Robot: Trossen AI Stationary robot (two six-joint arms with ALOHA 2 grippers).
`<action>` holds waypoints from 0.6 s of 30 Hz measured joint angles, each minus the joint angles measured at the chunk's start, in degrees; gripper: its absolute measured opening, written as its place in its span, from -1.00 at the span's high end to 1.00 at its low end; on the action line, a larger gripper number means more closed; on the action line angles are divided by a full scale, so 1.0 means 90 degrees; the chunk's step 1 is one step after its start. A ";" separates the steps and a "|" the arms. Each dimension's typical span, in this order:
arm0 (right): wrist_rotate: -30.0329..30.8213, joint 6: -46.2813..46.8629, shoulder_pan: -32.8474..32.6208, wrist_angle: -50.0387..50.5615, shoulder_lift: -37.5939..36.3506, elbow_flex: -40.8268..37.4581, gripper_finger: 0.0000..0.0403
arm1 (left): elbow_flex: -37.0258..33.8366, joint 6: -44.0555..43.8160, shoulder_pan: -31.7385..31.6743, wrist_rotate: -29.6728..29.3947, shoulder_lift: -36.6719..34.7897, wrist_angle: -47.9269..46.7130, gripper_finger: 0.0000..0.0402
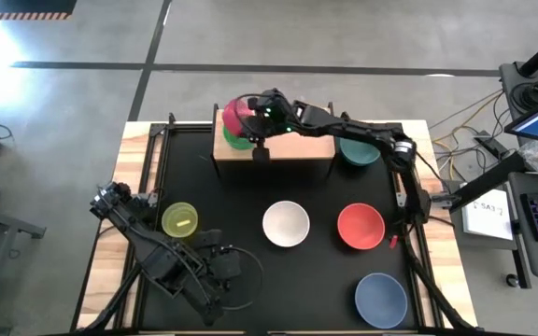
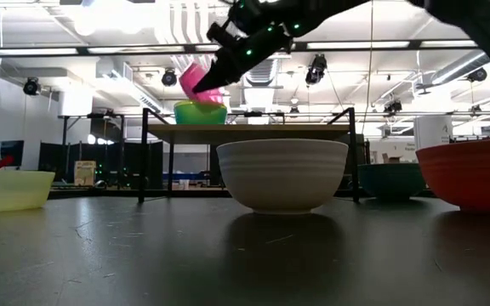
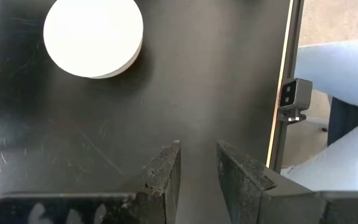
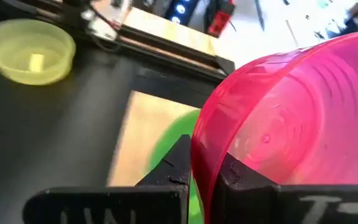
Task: Place and stack bowls onto a shelf
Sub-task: Stack the small pink bowl on top of the small green bowl on the shelf
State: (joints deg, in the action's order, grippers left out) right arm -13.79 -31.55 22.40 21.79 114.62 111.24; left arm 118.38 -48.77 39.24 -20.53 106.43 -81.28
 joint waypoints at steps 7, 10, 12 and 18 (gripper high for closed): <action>0.0317 -0.0170 0.0121 0.1427 0.0791 0.1311 0.96 | -0.0002 -0.0166 0.0015 0.0002 0.0002 0.0000 0.58; 0.0324 -0.0190 0.0121 0.2024 0.0996 0.1794 0.93 | -0.0002 -0.0195 0.0037 0.0002 0.0002 0.0002 0.58; 0.0320 -0.0228 0.0118 0.2195 0.1047 0.1977 0.88 | -0.0002 -0.0195 0.0047 0.0002 0.0002 0.0000 0.58; 0.0312 -0.0262 0.0082 0.2235 0.0878 0.2171 0.67 | -0.0002 -0.0195 0.0054 0.0002 0.0002 0.0010 0.58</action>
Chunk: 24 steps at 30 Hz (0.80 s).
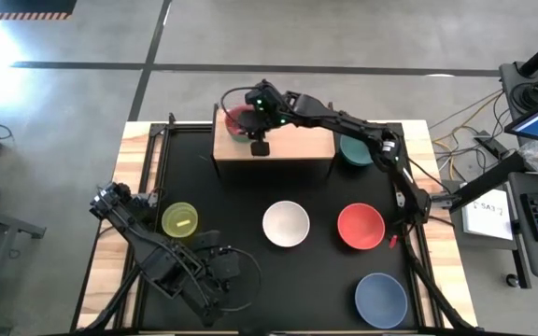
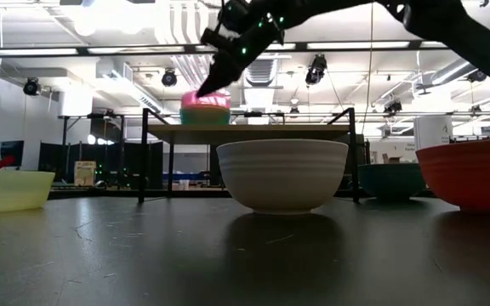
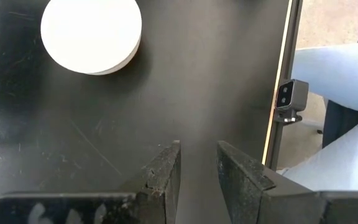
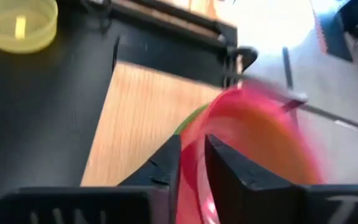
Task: Place and stack bowls onto a shelf
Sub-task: Stack the small pink bowl on top of the small green bowl on the shelf, then stack the small yellow bowl on top of the small pink bowl on the shelf
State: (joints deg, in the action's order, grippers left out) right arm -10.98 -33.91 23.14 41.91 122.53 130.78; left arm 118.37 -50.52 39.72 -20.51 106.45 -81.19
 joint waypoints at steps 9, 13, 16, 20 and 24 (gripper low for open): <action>0.0056 0.0051 0.0002 0.0370 -0.0351 0.0017 0.36 | 0.0000 0.0000 0.0000 -0.0029 0.0000 0.0014 0.58; 0.0053 0.0169 0.0000 0.1028 -0.0695 0.0026 0.33 | 0.0000 -0.0003 0.0000 -0.0441 0.0002 0.0024 0.58; 0.0033 0.0275 0.0000 0.1640 -0.0930 0.0024 0.36 | -0.0002 -0.0002 -0.0008 -0.0503 0.0002 0.0123 0.58; -0.0008 0.0538 -0.0012 0.2366 -0.1312 0.0022 0.42 | -0.0002 -0.0150 -0.0027 -0.0482 0.0002 0.0315 0.58; -0.0165 0.0778 -0.0017 0.3164 -0.1560 -0.0066 0.47 | -0.0035 -0.0214 -0.0055 0.0361 0.0002 0.0593 0.58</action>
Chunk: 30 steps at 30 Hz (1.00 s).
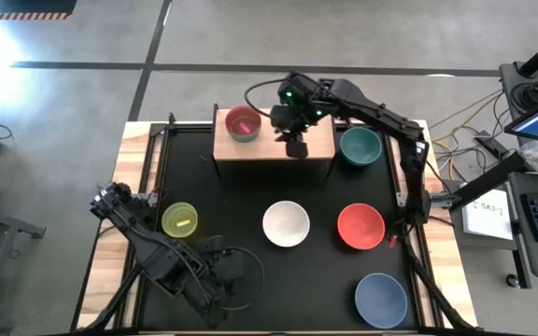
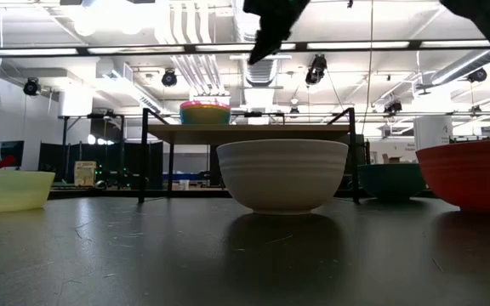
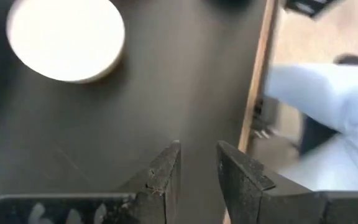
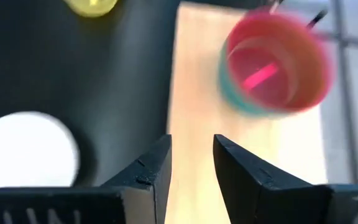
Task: Place and stack bowls onto a shelf
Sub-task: Stack the small yellow bowl on top of the small pink bowl on the shelf
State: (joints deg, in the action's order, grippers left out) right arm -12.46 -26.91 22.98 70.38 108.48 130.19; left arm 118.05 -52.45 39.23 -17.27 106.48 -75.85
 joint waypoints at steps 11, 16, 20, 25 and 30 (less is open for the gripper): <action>-0.0332 0.0711 -0.0133 0.0524 -0.1059 -0.1604 0.57 | -0.0077 0.0198 0.0159 -0.0394 -0.0083 -0.0231 0.58; -0.0324 0.1267 -0.0403 0.0183 -0.2258 -0.3314 0.58 | -0.0357 0.0224 0.0363 -0.1317 -0.0372 -0.0791 0.58; -0.0268 0.1937 -0.0693 -0.0573 -0.3395 -0.4702 0.57 | -0.0892 -0.0156 0.0391 -0.1502 -0.0515 -0.0863 0.58; -0.0038 0.2786 -0.1081 -0.1736 -0.4729 -0.6189 0.58 | -0.1910 -0.0857 0.0383 -0.1415 -0.0741 -0.0906 0.58; 0.0046 0.3355 -0.1282 -0.2259 -0.5576 -0.7209 0.55 | -0.2992 -0.1978 0.0318 -0.1150 -0.0826 -0.1029 0.58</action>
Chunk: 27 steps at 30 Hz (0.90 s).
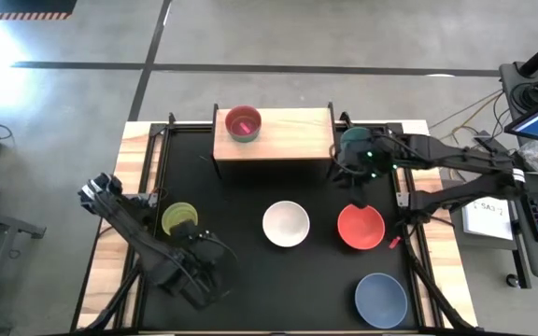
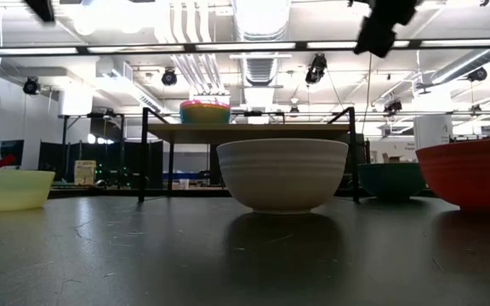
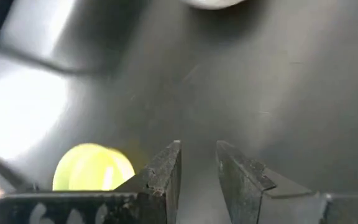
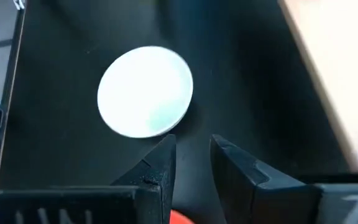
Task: Place and stack bowls onto a shelf
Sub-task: Stack the small yellow bowl on top of the small pink bowl on the shelf
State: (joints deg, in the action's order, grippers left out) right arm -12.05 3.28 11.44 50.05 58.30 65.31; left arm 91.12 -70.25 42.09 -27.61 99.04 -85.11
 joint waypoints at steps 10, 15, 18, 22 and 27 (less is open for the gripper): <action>-0.0010 0.1003 -0.0009 -0.0122 -0.0444 -0.1239 0.39 | -0.1421 -0.2094 -0.0025 0.1489 -0.0066 0.0119 0.58; -0.0002 0.1087 -0.0009 -0.0127 -0.0443 -0.1317 0.26 | -0.2293 -0.2577 -0.0034 0.2175 -0.0500 0.0520 0.58; 0.0009 0.1093 -0.0009 -0.0127 -0.0430 -0.1202 0.21 | -0.2977 -0.2503 -0.0056 0.2101 -0.1029 0.1435 0.58; 0.0009 0.1154 -0.0009 -0.0125 -0.0430 -0.0964 0.17 | -0.3835 -0.2729 -0.0135 0.1882 -0.1769 0.1965 0.58; 0.0009 0.1152 -0.0009 -0.0122 -0.0422 -0.0650 0.17 | -0.4622 -0.3214 -0.0264 0.1794 -0.2476 0.2015 0.58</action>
State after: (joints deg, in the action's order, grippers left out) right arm -11.97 13.65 11.35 48.95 54.50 59.46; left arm 49.52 -99.17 39.71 -11.46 76.75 -66.97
